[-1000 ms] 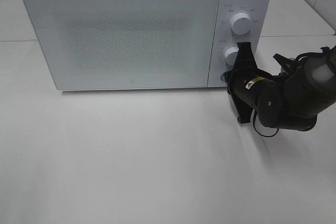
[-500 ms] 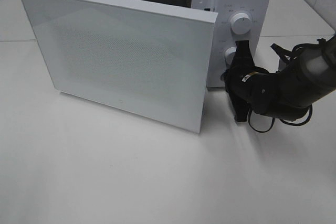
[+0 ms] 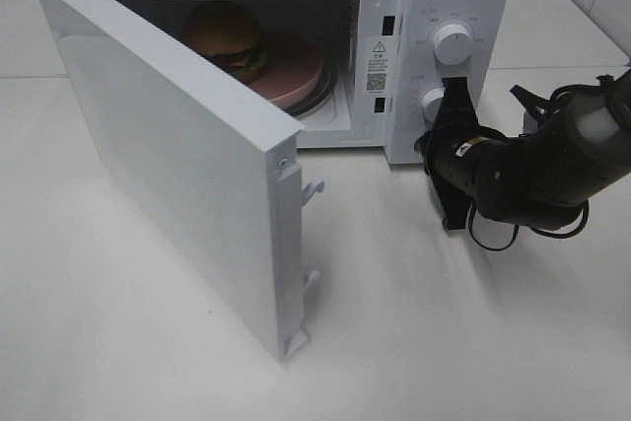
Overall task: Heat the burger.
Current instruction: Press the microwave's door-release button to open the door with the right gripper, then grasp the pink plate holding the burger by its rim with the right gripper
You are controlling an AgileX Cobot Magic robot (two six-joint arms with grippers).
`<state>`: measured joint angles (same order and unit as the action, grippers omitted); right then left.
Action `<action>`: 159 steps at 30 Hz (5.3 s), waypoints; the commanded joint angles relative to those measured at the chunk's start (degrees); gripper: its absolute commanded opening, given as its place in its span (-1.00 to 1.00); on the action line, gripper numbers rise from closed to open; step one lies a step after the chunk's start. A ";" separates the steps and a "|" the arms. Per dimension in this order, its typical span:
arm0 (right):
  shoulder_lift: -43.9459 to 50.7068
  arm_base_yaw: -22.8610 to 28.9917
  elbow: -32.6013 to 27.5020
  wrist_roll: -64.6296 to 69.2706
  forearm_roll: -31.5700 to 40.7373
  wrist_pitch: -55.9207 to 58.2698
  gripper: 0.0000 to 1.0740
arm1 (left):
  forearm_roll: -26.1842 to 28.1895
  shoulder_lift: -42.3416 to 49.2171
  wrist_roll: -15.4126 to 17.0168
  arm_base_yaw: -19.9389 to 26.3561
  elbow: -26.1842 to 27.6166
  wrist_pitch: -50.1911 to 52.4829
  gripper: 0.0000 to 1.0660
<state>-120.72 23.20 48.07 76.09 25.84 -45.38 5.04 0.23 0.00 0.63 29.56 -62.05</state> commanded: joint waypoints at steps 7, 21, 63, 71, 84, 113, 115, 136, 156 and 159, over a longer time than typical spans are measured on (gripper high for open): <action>1.83 0.86 -3.21 2.23 -2.98 -8.71 -1.00 | 0.06 0.69 0.00 0.17 0.00 1.03 0.88; 6.65 1.49 -4.98 6.36 -19.37 10.83 -1.00 | 0.06 0.69 0.00 0.17 0.00 1.03 0.88; 48.36 1.32 -7.56 -56.21 -18.96 62.80 -0.91 | 0.06 0.69 0.00 0.17 0.00 1.03 0.88; 55.18 1.32 -7.56 -63.25 -18.96 73.28 -0.89 | 0.06 0.69 0.00 0.17 0.00 1.03 0.88; 64.69 1.32 -7.56 -71.16 -25.15 100.84 -0.85 | 0.06 0.69 0.00 0.17 0.00 1.03 0.88; 76.78 1.32 -7.56 -119.92 -30.60 94.54 0.64 | 0.06 0.69 0.00 0.17 0.00 1.03 0.88; 76.78 1.32 -7.56 -120.84 -30.83 93.22 0.64 | 0.06 0.69 0.00 0.17 0.00 1.03 0.88; 75.63 1.43 -7.56 -127.37 -46.58 77.52 0.52 | 0.06 0.69 0.00 0.17 0.00 1.03 0.88; 61.76 8.42 -7.56 -126.62 -53.23 69.04 0.42 | 0.06 0.69 0.00 0.17 0.00 1.03 0.88; 58.38 11.40 -7.56 -125.82 -53.23 66.00 0.43 | 0.06 0.69 0.00 0.17 0.00 1.03 0.88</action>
<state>-61.31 33.75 40.45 -50.76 -26.93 22.40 4.98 0.23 0.00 0.63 29.56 -62.05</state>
